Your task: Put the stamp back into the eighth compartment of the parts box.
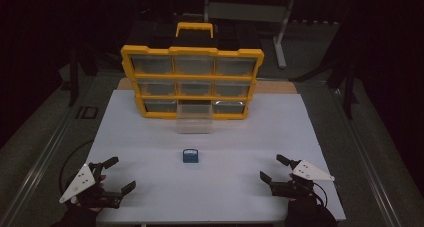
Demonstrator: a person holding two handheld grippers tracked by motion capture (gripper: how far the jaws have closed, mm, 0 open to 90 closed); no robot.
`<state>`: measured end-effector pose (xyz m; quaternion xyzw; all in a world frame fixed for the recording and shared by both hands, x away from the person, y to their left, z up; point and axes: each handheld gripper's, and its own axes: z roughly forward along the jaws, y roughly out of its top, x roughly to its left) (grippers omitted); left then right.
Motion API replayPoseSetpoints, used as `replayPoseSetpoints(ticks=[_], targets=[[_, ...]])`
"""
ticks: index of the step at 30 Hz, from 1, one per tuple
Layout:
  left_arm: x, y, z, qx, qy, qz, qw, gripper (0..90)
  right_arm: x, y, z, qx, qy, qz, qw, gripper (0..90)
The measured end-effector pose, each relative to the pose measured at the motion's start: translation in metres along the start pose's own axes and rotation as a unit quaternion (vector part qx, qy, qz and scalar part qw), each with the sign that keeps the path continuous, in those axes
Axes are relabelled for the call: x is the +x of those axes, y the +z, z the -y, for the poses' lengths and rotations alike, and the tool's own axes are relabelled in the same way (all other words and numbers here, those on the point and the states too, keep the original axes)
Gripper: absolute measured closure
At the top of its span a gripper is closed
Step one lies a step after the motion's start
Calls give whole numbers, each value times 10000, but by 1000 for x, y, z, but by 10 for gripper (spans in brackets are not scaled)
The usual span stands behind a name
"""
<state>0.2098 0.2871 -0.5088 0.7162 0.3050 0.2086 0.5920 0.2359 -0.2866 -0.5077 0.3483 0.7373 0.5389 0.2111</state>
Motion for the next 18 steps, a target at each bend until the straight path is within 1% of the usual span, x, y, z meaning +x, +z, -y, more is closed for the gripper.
replayPoseSetpoints(ticks=[2,4,6,9,10,14,18], targets=[[1,0,0,-9,-36,-30,10000,2,0,0,0,6,-7,0,10000,112],[3,-1,1,-15,-80,-29,10000,1,0,-1,1,7,-4,51,10000,112],[2,0,1,55,-15,-45,10000,2,0,-3,1,-29,0,101,9999,112],[2,1,1,84,4,-42,10000,1,0,-3,0,-43,-2,116,9999,112],[2,1,1,86,-2,-43,10000,2,1,-3,0,-23,-42,118,9999,112],[3,1,2,115,-22,-54,9999,2,2,-2,1,22,-29,96,9999,112],[2,2,2,145,5,-63,9999,2,2,-2,1,40,-53,88,9999,112]])
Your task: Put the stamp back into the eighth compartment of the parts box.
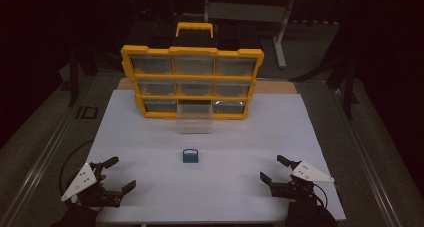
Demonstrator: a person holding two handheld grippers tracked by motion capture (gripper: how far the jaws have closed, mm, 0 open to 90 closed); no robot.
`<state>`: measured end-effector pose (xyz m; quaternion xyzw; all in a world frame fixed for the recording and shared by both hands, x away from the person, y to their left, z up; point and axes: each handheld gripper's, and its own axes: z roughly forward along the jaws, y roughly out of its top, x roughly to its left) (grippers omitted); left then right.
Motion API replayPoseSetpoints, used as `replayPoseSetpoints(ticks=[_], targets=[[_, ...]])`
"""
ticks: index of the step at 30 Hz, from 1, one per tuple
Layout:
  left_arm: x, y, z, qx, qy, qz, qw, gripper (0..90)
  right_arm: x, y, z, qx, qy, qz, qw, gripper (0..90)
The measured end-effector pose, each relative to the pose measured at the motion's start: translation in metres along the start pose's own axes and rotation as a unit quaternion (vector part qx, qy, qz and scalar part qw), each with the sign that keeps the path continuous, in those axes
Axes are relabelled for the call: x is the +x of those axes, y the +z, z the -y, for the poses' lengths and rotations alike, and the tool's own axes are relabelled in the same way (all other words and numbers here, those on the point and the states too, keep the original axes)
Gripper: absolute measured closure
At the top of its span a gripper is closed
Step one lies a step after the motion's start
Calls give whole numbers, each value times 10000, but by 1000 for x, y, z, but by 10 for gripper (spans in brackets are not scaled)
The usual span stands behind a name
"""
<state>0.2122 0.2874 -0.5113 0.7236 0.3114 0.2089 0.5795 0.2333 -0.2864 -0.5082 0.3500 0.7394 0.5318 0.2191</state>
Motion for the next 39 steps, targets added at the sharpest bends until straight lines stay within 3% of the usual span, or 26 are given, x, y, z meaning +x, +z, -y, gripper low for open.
replayPoseSetpoints(ticks=[4,7,22,28,36,39], targets=[[0,0,0,-7,-67,55,10000,1,0,0,0,-12,-4,6,10000,112],[0,0,-1,7,-18,-21,10000,2,1,0,0,-27,10,8,10000,111],[0,3,-10,40,31,70,10000,1,2,1,0,-35,20,41,10000,112],[-1,3,-21,16,23,285,9996,2,1,0,-1,-62,10,74,10000,112],[1,5,-47,30,268,376,9989,1,0,-1,-1,-76,32,100,9999,112],[1,8,-57,-2,313,530,9981,1,1,0,-2,-75,3,84,9999,112]])
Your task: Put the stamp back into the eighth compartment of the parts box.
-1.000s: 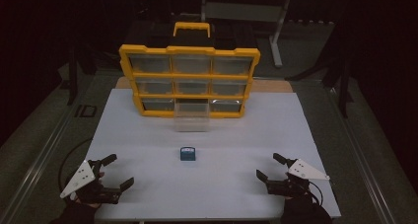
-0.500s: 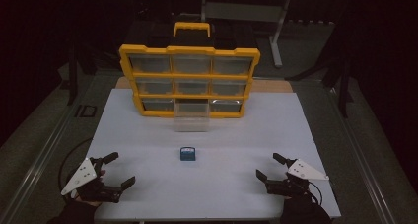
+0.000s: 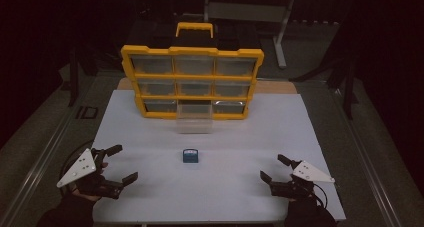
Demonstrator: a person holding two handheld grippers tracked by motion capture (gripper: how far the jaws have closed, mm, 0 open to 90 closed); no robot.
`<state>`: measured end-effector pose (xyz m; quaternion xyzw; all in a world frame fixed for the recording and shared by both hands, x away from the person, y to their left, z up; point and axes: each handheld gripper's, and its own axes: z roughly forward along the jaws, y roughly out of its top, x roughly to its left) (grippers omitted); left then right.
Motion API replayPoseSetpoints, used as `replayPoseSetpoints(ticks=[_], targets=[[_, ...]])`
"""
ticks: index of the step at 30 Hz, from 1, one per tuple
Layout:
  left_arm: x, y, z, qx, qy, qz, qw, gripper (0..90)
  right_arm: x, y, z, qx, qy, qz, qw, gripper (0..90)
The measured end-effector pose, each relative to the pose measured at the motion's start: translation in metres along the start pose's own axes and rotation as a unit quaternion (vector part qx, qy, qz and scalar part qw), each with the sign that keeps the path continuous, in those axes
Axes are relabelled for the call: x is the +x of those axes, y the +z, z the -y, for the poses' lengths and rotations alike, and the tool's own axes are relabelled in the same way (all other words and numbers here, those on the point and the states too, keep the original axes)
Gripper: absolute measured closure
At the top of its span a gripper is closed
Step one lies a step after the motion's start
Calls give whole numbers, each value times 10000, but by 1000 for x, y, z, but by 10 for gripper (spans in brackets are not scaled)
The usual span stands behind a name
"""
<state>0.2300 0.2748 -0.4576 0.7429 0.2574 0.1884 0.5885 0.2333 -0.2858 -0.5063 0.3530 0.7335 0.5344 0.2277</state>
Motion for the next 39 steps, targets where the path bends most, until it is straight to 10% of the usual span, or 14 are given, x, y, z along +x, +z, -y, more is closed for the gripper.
replayPoseSetpoints(ticks=[18,39], targets=[[-2,33,-43,134,463,592,9971,2,2,1,-1,-17,-15,-72,10000,112],[-1,74,-68,214,556,1157,9915,2,4,2,-2,-10,-17,-113,9999,112]])
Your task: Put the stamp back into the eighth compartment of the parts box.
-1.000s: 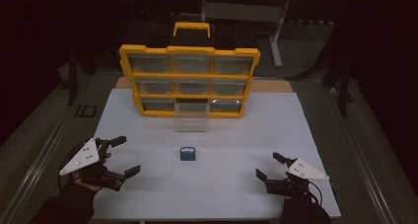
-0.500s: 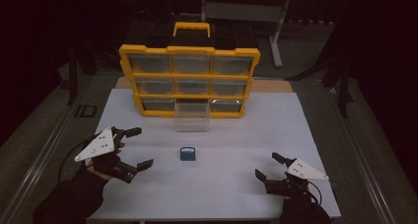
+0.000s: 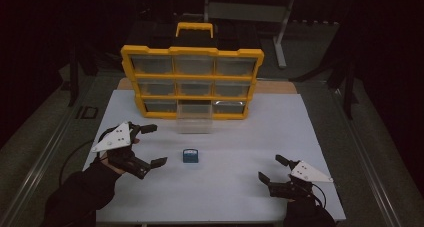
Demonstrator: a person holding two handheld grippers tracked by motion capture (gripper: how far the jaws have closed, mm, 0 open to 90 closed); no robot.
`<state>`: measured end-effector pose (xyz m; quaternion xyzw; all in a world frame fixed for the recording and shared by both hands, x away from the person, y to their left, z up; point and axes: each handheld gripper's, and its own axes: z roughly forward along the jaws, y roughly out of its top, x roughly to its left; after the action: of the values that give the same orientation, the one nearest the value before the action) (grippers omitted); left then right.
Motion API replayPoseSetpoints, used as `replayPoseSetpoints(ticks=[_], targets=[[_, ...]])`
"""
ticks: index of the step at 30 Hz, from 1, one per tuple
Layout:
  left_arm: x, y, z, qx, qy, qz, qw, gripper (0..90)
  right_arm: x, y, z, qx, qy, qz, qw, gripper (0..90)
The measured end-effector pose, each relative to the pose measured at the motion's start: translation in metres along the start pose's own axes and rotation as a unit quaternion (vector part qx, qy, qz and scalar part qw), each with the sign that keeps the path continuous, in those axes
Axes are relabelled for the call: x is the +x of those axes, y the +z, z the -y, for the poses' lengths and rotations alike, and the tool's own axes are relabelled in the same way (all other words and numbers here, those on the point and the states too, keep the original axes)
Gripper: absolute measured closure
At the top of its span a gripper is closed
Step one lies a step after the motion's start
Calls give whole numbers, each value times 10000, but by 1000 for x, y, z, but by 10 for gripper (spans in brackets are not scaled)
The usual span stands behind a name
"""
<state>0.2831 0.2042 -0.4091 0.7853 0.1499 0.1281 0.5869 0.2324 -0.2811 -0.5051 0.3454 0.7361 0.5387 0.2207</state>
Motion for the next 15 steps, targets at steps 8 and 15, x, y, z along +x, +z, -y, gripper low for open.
replayPoseSetpoints(ticks=[8,15], targets=[[5,19,6,127,-169,104,9997,2,0,1,0,12,-15,-16,10000,112],[10,33,13,166,-189,259,9993,2,0,1,1,14,0,-34,10000,112]])
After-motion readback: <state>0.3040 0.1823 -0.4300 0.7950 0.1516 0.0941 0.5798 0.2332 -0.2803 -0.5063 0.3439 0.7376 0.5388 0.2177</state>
